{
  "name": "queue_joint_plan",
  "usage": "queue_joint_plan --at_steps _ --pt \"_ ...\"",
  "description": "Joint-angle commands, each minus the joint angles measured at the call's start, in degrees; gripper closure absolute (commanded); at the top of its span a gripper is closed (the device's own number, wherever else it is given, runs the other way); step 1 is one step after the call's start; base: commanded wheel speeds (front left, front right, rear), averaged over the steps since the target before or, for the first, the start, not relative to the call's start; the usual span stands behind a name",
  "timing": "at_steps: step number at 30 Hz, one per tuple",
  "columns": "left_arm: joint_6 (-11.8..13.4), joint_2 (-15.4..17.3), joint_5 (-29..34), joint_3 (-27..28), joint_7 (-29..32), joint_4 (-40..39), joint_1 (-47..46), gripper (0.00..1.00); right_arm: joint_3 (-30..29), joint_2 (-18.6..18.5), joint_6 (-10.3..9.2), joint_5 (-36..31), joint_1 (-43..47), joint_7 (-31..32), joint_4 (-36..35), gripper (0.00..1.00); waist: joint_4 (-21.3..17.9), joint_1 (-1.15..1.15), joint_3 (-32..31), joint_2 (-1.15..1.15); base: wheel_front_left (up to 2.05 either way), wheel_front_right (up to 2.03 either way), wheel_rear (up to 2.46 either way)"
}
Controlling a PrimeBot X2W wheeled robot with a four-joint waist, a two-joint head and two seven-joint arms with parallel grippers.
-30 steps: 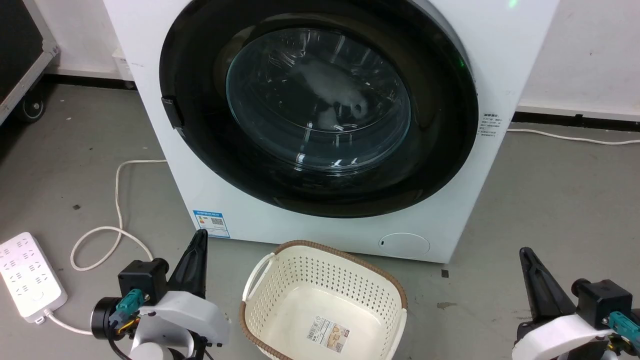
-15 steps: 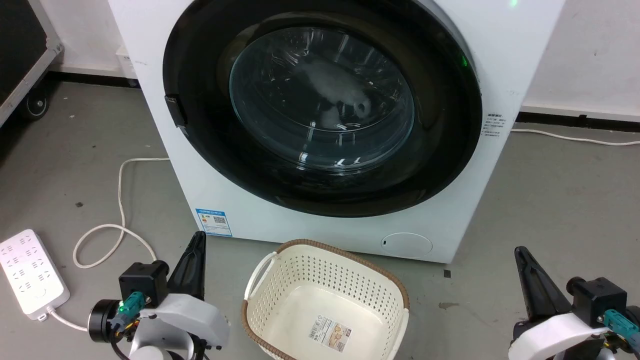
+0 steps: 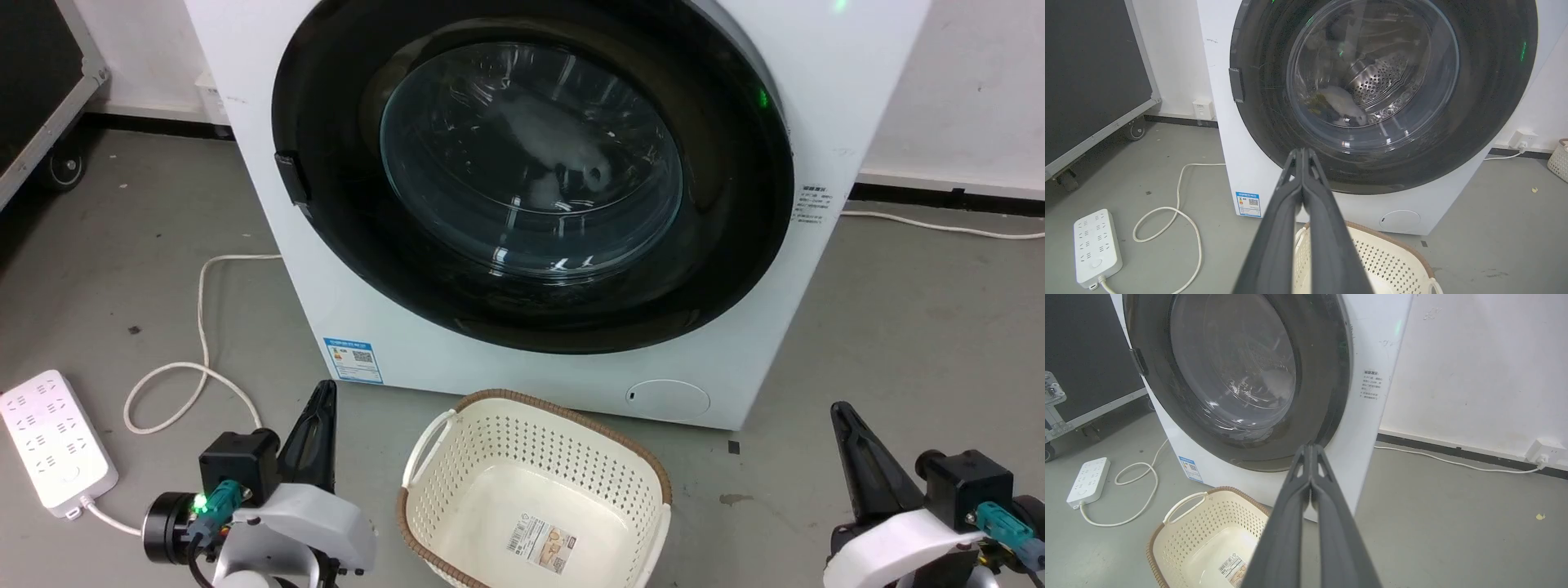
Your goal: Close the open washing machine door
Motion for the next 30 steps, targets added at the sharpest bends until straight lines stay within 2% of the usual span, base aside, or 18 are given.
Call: queue_joint_plan --at_steps 1,30 --pt "0.0 -0.4 0.8 0.4 0.3 -0.5 1.0 1.0 0.3 0.1 -0.02 -0.5 0.1 0.1 -0.4 1.0 0.0 0.0 0.0 0.0 0.0 0.0 0.0" --pt "0.0 -2.4 5.9 2.7 2.3 -3.5 2.9 1.0 1.9 0.1 -0.04 -1.1 0.2 1.8 -1.7 1.0 0.8 -0.01 0.3 0.0 0.0 0.0 0.0"
